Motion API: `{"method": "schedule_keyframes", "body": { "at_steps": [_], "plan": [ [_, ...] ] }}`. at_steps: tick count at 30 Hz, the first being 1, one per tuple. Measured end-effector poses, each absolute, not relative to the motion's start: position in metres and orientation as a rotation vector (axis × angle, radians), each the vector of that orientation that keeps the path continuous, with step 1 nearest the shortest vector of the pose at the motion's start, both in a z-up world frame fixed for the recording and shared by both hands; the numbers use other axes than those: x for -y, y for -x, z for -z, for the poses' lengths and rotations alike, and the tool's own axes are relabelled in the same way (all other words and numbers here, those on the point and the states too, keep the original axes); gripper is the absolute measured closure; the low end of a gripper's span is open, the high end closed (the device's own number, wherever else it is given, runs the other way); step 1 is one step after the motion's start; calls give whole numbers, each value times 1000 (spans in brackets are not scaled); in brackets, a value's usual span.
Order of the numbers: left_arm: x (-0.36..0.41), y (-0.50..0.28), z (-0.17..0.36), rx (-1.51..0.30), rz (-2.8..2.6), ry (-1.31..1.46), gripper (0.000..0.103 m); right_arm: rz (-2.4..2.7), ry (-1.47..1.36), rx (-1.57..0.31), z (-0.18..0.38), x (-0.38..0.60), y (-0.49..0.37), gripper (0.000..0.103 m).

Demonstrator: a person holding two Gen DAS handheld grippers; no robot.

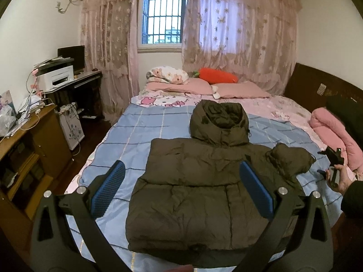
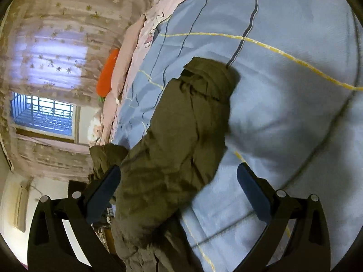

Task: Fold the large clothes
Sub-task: 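Reach the right gripper to the other sleeve cuff and grasp it, then lift the held sleeve with the right gripper toward the jacket body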

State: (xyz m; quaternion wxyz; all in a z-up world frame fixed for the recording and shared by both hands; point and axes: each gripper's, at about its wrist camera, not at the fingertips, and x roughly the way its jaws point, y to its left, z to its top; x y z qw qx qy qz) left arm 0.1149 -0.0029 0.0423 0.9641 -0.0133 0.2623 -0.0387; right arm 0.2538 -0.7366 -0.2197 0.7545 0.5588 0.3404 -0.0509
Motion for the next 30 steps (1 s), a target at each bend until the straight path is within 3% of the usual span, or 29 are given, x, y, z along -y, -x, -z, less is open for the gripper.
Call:
{"method": "schedule_keyframes", "body": {
  "at_steps": [10, 13, 15, 19, 23, 30],
  "plan": [
    [17, -132, -22, -607, 85, -22, 2, 86, -1221, -804, 264, 733, -289, 2],
    [18, -136, -19, -618, 80, -23, 2, 55, -1218, -755, 264, 738, -299, 19],
    [19, -137, -17, -622, 77, -31, 2, 45, -1199, -760, 266, 737, -307, 41],
    [24, -139, -13, -636, 74, -44, 2, 16, -1186, -767, 270, 735, -326, 52],
    [27, -141, -10, -646, 70, -61, 2, 14, -1181, -738, 270, 734, -334, 78],
    [31, -141, -9, -638, 72, -72, 2, 47, -1130, -676, 258, 733, -328, 93]
  ]
}}
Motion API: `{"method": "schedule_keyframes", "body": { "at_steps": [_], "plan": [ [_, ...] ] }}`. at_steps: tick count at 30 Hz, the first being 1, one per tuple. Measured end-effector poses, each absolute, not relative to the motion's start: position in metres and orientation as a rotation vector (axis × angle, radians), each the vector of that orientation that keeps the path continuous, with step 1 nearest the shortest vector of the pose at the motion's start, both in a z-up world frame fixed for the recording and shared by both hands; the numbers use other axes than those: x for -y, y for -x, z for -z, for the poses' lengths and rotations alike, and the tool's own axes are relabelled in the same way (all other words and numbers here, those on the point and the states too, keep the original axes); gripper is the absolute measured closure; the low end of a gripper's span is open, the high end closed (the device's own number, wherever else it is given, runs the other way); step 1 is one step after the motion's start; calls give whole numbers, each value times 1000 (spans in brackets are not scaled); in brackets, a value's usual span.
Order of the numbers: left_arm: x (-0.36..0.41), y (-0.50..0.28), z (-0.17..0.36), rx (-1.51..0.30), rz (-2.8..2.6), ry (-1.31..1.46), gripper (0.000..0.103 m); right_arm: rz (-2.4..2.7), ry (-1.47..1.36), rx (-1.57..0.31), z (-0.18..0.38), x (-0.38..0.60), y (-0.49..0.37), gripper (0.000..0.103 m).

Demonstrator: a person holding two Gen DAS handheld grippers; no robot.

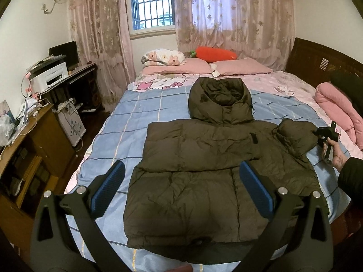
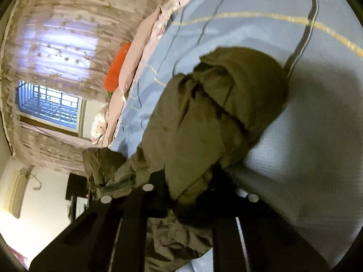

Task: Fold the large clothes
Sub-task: 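Lift the held sleeve with the right gripper toward the jacket body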

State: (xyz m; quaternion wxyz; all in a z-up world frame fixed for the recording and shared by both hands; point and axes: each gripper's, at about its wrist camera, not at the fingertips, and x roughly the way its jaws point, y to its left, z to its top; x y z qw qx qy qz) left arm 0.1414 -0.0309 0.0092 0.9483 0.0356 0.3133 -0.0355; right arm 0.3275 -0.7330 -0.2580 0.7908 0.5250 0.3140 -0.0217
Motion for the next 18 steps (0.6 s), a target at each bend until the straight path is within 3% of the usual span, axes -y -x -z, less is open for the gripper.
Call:
{"method": "schedule_keyframes", "body": {
  "at_steps": [18],
  "plan": [
    [11, -126, -28, -561, 41, -17, 2, 216, -1009, -475, 154, 752, -261, 97]
  ]
}}
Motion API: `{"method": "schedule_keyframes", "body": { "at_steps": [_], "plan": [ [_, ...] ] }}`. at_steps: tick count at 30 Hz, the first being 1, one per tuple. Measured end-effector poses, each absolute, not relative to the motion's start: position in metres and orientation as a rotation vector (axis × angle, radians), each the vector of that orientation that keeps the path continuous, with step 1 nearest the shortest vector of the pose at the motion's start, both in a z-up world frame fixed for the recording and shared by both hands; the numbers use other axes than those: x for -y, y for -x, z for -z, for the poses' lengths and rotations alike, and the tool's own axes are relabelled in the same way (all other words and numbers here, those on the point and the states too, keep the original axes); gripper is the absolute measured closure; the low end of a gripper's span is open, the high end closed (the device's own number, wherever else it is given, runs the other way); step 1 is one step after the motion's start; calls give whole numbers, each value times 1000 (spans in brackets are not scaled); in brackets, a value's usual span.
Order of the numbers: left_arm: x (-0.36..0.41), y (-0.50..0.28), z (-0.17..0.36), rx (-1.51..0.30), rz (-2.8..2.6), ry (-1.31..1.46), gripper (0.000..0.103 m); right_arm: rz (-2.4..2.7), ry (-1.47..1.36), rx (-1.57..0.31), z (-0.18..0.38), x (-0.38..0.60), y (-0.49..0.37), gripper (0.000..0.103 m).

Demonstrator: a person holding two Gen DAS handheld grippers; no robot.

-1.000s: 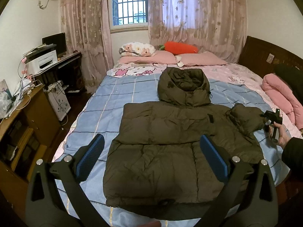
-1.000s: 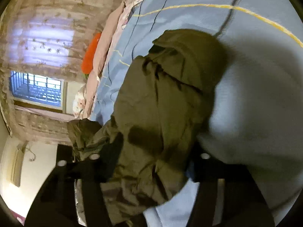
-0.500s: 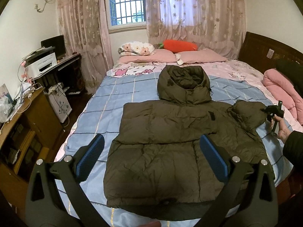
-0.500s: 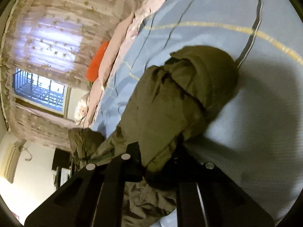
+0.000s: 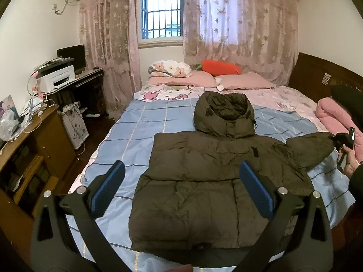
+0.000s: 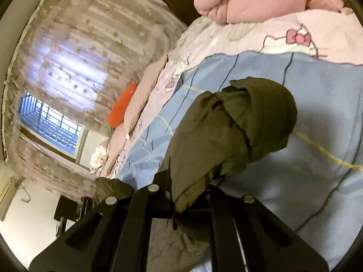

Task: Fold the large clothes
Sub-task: 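Lift the held sleeve with the right gripper toward the jacket body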

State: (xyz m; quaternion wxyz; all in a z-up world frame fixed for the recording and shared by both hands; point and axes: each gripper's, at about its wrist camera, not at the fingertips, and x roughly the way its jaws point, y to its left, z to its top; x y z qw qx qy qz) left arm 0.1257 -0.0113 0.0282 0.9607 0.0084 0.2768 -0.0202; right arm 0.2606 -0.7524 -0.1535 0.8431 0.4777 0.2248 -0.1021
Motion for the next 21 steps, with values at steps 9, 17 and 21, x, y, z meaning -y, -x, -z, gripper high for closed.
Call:
{"method": "schedule_keyframes", "body": {
  "at_steps": [9, 17, 21],
  "plan": [
    [-8, -120, -38, -532, 1, 14, 2, 231, -822, -446, 96, 724, -254, 97],
    [-25, -110, -46, -505, -12, 55, 2, 256, -469, -436, 23, 639, -260, 97],
    [-30, -103, -50, -493, -8, 69, 2, 230, -379, -417, -4, 598, -259, 97]
  ]
}}
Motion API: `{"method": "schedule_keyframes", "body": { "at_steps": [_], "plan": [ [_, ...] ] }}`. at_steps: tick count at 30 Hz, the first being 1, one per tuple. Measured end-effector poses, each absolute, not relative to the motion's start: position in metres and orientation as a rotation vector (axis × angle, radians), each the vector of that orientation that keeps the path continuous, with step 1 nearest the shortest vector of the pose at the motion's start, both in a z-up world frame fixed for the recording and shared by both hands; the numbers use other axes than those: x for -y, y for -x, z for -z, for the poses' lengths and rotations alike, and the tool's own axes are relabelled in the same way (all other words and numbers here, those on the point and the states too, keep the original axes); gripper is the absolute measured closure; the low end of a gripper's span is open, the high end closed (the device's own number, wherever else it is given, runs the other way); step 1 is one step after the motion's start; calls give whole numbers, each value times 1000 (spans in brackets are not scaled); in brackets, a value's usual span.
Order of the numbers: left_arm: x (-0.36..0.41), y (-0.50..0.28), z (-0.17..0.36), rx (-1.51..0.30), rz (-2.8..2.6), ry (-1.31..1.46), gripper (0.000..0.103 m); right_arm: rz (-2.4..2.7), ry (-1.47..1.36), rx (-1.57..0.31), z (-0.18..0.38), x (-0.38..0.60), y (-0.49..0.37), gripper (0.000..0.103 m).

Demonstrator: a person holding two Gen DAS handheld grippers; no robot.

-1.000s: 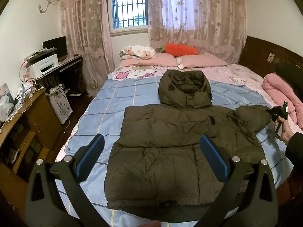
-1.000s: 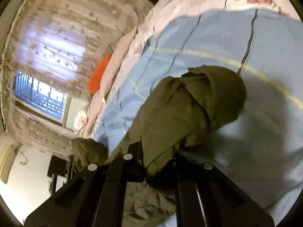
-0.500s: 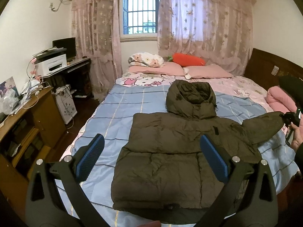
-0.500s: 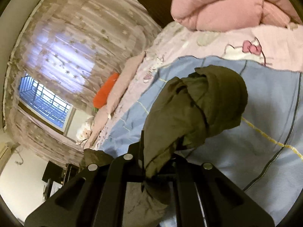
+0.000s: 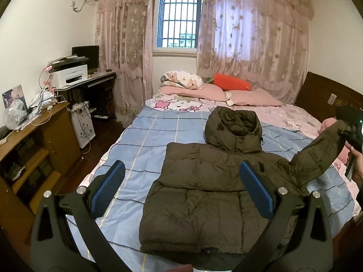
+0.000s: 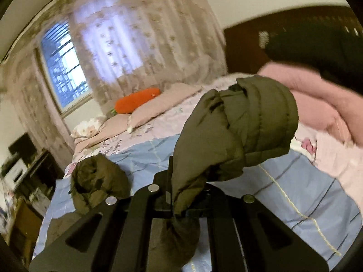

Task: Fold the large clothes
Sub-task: 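Lift the held sleeve with the right gripper toward the jacket body, then lay the sleeve across the jacket front and open the right gripper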

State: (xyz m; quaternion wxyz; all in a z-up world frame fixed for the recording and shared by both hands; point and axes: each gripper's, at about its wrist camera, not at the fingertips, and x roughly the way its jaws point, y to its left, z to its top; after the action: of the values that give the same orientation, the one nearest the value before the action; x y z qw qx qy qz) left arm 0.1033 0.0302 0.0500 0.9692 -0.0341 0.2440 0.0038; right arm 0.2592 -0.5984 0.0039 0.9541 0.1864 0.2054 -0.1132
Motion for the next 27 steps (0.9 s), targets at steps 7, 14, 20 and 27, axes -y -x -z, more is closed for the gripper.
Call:
{"method": "schedule_keyframes", "body": {
  "at_steps": [7, 14, 20, 27],
  "plan": [
    [-43, -95, -54, -481, 6, 92, 2, 216, -349, -399, -22, 559, -241, 97],
    [-57, -89, -57, -472, 6, 120, 2, 350, -435, -404, -13, 569, -210, 97],
    [-60, -87, -60, -466, 13, 141, 2, 464, -660, -425, 10, 606, -181, 97],
    [-59, -85, -63, -458, 33, 146, 2, 531, -662, -399, 3, 603, -169, 97]
  ]
}}
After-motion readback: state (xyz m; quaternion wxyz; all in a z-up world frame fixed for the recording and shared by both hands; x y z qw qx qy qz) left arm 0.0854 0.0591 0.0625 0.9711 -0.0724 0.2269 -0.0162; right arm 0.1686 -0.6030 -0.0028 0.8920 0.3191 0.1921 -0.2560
